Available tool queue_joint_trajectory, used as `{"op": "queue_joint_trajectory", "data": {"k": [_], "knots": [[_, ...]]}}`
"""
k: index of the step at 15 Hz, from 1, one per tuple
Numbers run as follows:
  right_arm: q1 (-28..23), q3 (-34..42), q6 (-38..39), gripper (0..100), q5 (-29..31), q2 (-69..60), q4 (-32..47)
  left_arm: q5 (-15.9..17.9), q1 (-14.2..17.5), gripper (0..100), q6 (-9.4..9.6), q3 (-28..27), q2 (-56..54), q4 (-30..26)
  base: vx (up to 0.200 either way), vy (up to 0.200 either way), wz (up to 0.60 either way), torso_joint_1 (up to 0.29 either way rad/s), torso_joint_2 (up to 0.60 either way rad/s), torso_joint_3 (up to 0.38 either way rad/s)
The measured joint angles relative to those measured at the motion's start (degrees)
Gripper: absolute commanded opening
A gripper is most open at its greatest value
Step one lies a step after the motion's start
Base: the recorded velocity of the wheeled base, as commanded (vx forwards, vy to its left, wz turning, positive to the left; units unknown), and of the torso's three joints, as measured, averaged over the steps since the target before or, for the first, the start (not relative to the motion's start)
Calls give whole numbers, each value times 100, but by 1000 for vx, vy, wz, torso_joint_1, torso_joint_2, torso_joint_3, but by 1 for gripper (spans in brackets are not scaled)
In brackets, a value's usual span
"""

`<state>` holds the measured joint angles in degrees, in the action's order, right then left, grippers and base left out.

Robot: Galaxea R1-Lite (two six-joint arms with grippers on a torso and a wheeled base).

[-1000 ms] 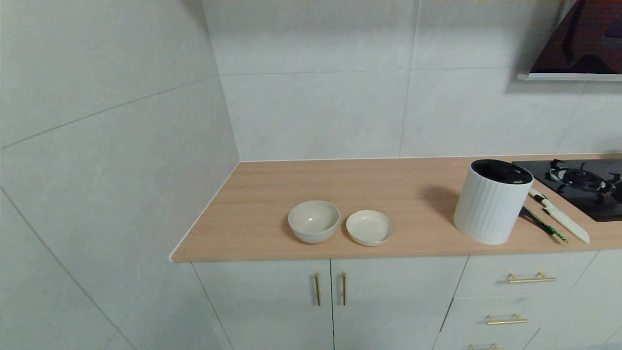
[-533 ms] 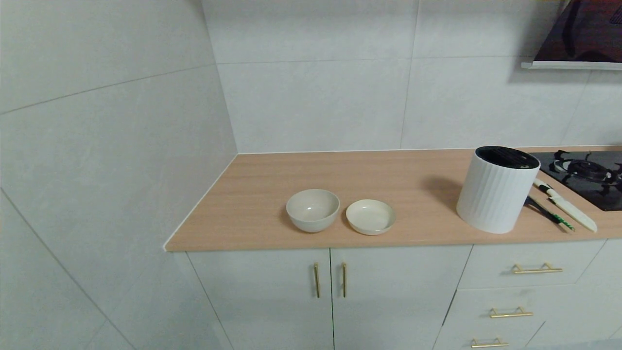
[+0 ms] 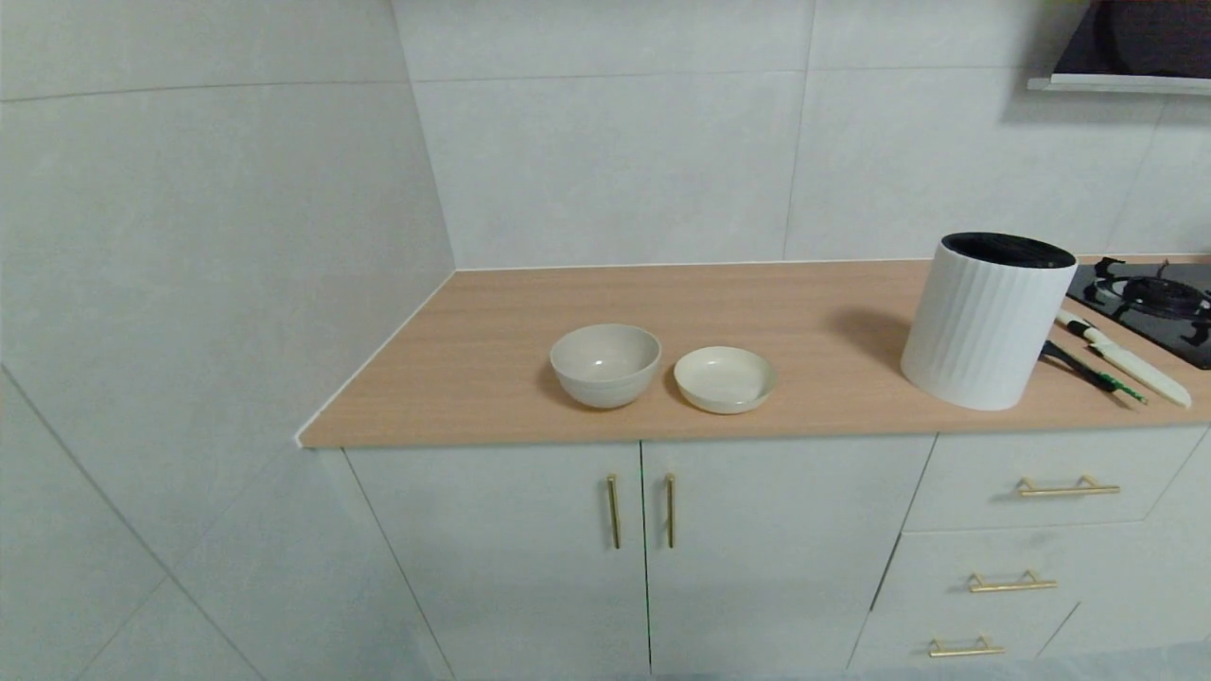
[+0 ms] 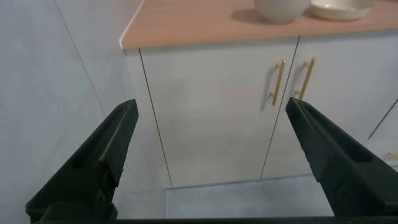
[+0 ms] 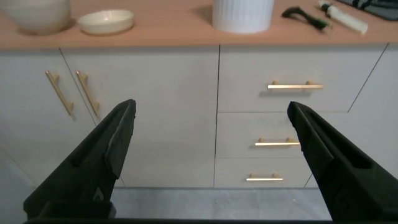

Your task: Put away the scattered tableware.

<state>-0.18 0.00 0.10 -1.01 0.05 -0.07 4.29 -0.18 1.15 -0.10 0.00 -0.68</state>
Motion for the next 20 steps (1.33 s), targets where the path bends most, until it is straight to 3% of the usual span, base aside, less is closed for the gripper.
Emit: {"op": "queue_joint_trajectory", "data": {"k": [20], "knots": [[0,0,6,100,-2,0,0,2,-2,100,0,0,0,0,0,0,0,-181,478,293]]}}
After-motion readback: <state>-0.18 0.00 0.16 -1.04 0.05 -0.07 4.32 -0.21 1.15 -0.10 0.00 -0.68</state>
